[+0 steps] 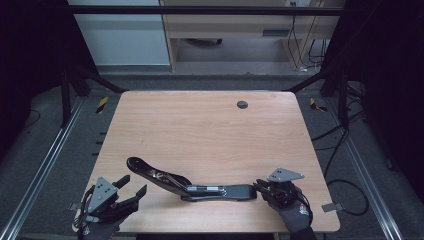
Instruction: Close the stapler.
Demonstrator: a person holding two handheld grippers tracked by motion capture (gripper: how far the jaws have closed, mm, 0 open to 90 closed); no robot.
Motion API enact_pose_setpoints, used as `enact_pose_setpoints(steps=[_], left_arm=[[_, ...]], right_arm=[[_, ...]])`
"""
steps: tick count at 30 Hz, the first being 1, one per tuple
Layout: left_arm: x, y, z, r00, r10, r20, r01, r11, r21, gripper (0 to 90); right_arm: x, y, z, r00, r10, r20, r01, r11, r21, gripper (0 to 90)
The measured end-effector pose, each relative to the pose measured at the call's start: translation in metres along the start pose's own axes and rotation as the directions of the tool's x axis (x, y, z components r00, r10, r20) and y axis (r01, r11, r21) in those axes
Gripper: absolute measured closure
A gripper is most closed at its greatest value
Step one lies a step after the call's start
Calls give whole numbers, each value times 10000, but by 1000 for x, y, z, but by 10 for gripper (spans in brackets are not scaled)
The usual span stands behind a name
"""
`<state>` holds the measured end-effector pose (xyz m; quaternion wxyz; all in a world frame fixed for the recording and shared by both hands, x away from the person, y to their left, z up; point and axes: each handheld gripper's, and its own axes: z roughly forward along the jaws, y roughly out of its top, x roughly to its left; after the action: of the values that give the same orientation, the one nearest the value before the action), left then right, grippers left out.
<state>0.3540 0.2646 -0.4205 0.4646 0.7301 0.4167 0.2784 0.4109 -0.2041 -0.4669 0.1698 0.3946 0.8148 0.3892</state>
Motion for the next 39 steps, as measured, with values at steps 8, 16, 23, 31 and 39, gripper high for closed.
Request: enact_pose_setpoints(steps=[8,16,23,31,39], left_arm=[[-7,5,-3,9999,103,79,-102,9999,-127,334],[-11,12,0,9997,162,162,-159,9997,-192,332],[-15,18,3,9996,212,199,-206,9994,-271,331],[-14,30,10,9997,131,219,-122,9991,-416,332],[-18,37,21,9993,125,350,-110,9991,-415,345]], right_arm=[[7,-2,0,9999,-122,-48,122,9998,125,858],[9,-2,2,9999,-154,-69,157,9993,327,900],[9,-1,3,9998,-174,-33,175,9994,311,900],[10,-1,7,9999,-158,-30,160,9989,451,900],[11,0,10,9997,-219,-59,222,9983,536,900]])
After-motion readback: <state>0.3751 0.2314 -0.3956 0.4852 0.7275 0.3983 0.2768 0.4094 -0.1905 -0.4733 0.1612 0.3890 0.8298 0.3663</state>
